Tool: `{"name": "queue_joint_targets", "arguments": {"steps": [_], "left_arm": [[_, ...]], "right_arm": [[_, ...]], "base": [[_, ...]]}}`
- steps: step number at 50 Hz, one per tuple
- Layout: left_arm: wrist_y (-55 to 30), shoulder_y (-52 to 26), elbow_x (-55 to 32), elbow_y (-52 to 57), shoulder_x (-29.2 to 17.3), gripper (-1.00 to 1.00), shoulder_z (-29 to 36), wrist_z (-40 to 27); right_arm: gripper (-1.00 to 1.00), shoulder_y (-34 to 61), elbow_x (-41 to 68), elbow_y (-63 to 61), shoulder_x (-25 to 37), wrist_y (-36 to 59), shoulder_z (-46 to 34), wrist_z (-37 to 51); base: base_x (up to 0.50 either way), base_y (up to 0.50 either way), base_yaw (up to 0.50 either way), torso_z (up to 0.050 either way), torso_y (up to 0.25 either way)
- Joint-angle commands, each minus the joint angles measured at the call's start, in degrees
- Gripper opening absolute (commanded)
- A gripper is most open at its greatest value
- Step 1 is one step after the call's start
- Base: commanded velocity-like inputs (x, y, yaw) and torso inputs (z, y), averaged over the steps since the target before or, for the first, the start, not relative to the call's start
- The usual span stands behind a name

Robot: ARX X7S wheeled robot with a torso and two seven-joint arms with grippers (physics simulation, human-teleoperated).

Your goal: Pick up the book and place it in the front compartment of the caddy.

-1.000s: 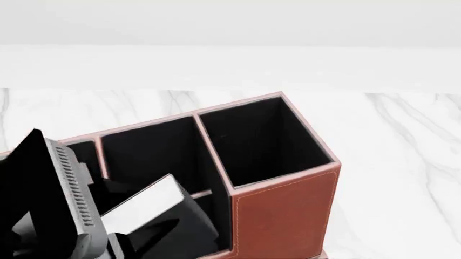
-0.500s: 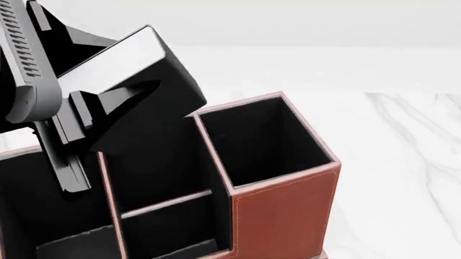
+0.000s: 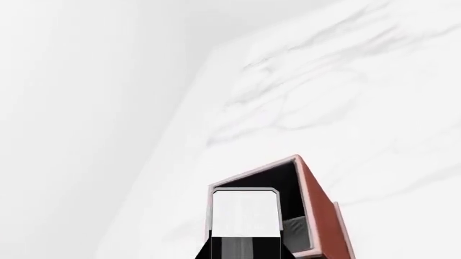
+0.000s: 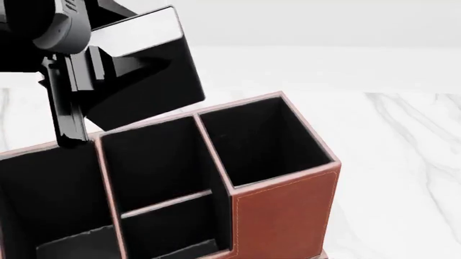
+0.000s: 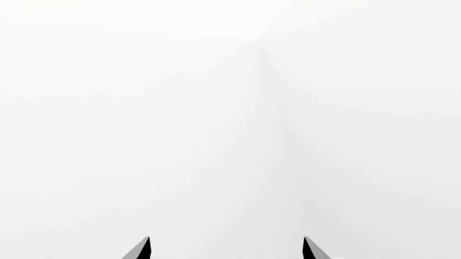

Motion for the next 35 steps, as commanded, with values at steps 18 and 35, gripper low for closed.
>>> {"name": "queue_joint_targets", "arguments": {"steps": [18, 35], "left_arm": [[8.22, 2.78, 8.12, -17.97, 7.39, -1.0, 2.81, -1.91], [8.17, 5.49, 9.17, -16.03, 5.57, -1.0, 6.53, -0.86]], "right_arm": [[1.0, -1.21, 0.11, -0.41, 0.23, -0.9, 0.1, 0.36], [1.0, -1.09, 0.25, -0.89, 0.83, -0.4, -0.03, 0.97]], "base": [[0.0, 0.0, 0.0, 0.0, 0.001], [0.0, 0.0, 0.0, 0.0, 0.002]]}}
